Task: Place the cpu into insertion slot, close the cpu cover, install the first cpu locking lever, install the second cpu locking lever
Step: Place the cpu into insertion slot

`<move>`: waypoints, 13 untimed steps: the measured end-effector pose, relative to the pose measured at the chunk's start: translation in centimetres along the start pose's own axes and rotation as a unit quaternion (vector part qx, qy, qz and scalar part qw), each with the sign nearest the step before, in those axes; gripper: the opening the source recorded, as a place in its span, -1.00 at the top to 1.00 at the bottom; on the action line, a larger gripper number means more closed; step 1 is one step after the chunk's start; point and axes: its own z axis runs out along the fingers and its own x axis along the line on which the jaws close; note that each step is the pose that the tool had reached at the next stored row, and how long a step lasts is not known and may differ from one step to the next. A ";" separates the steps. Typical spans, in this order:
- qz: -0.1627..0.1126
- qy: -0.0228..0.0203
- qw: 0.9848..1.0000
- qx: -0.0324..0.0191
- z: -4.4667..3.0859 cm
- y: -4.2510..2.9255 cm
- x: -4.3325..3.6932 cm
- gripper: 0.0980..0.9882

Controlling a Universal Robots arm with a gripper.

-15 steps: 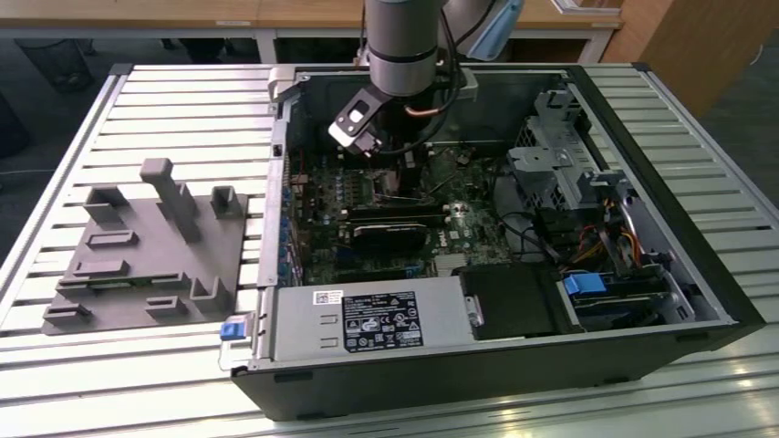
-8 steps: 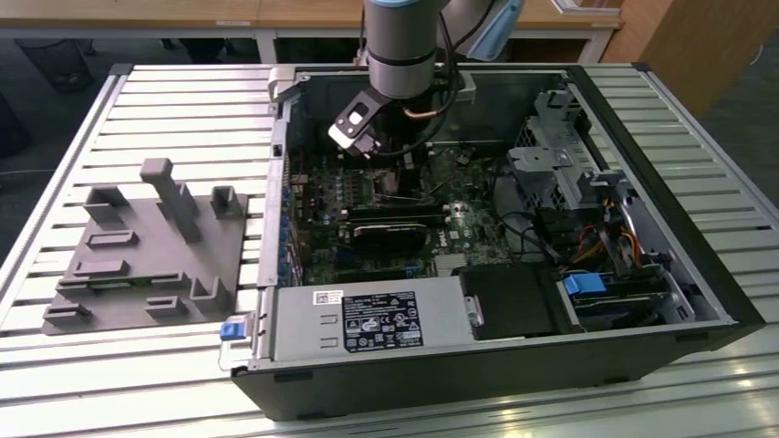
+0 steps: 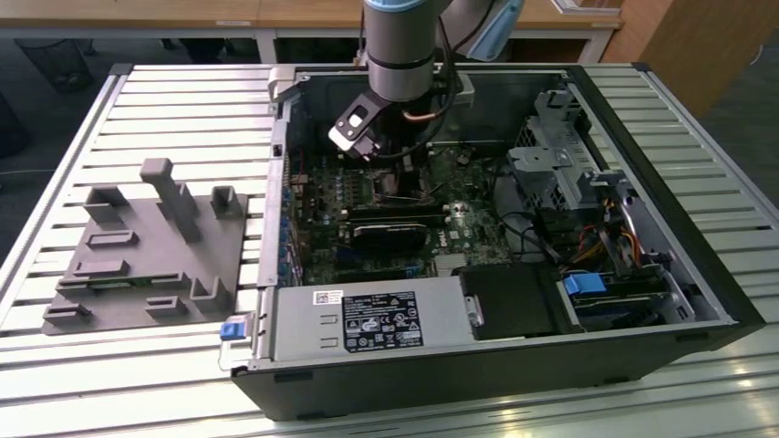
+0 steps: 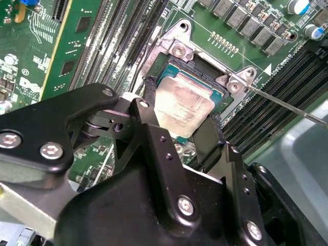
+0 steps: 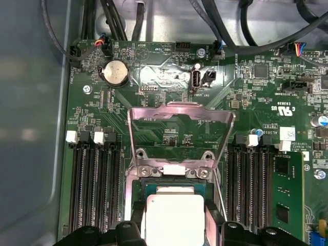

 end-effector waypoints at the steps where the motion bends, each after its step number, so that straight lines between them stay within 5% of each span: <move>1: 0.000 0.000 1.000 0.000 0.08 -0.01 0.02 0.00; 13: 0.000 0.000 1.000 0.000 0.28 -0.03 0.07 0.00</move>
